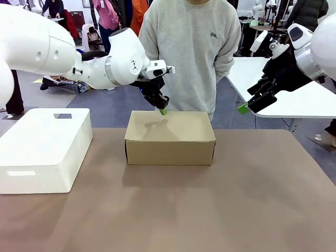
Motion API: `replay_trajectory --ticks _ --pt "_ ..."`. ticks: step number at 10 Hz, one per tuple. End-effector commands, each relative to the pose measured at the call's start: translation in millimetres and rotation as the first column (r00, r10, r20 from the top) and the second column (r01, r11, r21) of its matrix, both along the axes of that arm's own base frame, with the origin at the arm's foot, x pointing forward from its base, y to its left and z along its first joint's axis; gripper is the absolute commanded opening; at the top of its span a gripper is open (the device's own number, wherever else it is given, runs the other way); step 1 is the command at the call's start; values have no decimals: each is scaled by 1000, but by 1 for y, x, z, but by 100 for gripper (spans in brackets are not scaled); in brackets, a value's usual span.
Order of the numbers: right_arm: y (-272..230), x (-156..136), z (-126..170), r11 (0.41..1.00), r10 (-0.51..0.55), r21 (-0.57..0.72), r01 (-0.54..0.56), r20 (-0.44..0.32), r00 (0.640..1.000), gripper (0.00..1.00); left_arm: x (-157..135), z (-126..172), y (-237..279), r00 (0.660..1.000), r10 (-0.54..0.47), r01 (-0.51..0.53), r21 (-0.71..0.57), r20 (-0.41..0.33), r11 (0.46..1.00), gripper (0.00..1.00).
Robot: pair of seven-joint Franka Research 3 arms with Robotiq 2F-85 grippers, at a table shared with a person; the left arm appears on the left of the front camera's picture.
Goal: Pack the shoes into the box.
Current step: Press down on the lid of the Shoes Box.
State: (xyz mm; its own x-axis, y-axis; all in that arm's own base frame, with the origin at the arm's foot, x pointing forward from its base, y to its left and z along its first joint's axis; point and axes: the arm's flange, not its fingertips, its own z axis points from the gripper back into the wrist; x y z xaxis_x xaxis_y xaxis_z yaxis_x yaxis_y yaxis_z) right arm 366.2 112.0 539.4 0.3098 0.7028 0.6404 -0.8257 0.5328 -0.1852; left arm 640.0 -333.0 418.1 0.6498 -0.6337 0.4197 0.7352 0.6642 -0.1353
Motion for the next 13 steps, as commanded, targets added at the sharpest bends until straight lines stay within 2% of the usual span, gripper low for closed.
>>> replay_trajectory --ticks 1,4,8,11,12,13 --pt "2 3 5 1000 -14 6 14 -11 1000 100 9 -3 -5 999 13 -12 25 -33 1000 0" --pt "2 3 5 1000 -14 6 14 -11 1000 100 13 -16 0 997 18 -17 18 -75 1000 0" --pt "2 3 5 1000 -14 6 14 -11 1000 100 -14 32 13 997 61 -63 42 52 997 0" --pt "2 3 5 1000 -14 6 14 -11 1000 100 -23 46 29 998 58 -58 15 38 998 0" --pt "2 3 5 1000 -14 6 14 -11 1000 100 -7 48 8 998 30 -31 15 50 999 0" --pt "2 3 5 1000 -14 6 14 -11 1000 100 -7 48 8 998 30 -31 15 50 999 0"
